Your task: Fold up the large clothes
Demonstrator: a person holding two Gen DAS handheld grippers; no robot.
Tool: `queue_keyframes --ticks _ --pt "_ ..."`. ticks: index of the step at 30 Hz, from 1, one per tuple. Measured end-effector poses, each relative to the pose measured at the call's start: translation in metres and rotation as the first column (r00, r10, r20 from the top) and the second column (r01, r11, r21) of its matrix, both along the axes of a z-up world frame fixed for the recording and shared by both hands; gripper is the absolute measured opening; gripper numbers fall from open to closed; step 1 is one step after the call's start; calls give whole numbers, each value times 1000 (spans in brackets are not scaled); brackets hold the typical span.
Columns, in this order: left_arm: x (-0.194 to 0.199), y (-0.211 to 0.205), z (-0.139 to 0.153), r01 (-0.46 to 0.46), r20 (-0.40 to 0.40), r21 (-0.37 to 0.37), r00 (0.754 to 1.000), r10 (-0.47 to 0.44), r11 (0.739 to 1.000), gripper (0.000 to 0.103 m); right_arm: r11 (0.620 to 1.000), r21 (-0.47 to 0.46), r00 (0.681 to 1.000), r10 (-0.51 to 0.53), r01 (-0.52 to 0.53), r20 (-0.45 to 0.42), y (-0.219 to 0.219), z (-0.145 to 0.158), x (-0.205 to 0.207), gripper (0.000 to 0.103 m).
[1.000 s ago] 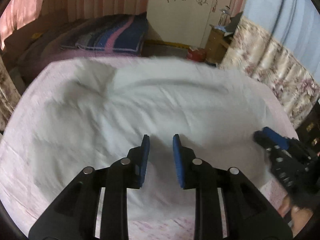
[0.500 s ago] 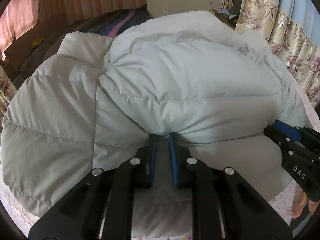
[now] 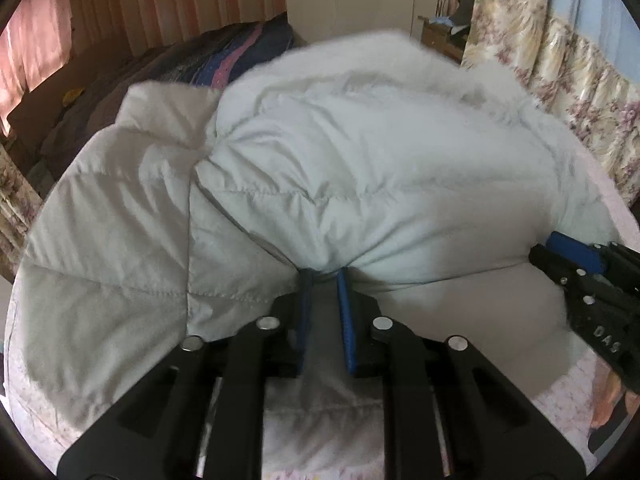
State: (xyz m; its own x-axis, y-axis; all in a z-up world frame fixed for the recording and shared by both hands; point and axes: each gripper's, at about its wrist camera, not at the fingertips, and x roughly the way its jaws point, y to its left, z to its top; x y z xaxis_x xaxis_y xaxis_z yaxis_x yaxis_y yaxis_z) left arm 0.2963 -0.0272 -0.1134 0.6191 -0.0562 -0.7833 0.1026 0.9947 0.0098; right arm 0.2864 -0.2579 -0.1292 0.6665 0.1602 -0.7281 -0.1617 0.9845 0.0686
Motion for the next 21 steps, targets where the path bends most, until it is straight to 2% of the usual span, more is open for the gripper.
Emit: queue_keyframes --ticks 2,4,6,9,11,12,14,17,18,21 --pt "-12 9 12 -15 31 -26 999 16 1000 60 998 68 998 -13 9 56 -9 20 -15 42" --pt "-29 19 26 -32 85 -25 996 34 999 71 998 67 994 -20 13 106 -14 38 -30 45" --pt "-47 35 40 -65 144 -7 987 65 998 74 999 27 991 -21 18 131 -18 46 -41 45" --pt "-53 68 41 -132 152 -8 980 132 991 73 998 -50 991 -38 45 125 -26 42 -46 45" --pt "-41 90 25 -168 92 2 982 167 986 47 994 -91 995 -61 68 75 -30 27 -38 42" --pt "-34 98 16 -174 60 -5 983 174 985 45 992 -101 996 -69 75 55 -33 21 -34 30" --pt "-25 104 2 -161 35 -2 986 161 987 37 985 -150 997 -78 81 26 -33 7 -25 24" --pt "-16 92 -9 -157 27 60 988 155 986 36 985 -153 996 -83 79 -23 -37 -10 -11 19" --pt "-13 92 -13 -159 20 54 987 158 986 36 985 -153 996 -84 79 -29 -38 -13 -8 19" --pt "-6 101 -17 -170 -10 -25 985 169 985 36 984 -163 996 -81 75 -31 -40 -18 -2 19"
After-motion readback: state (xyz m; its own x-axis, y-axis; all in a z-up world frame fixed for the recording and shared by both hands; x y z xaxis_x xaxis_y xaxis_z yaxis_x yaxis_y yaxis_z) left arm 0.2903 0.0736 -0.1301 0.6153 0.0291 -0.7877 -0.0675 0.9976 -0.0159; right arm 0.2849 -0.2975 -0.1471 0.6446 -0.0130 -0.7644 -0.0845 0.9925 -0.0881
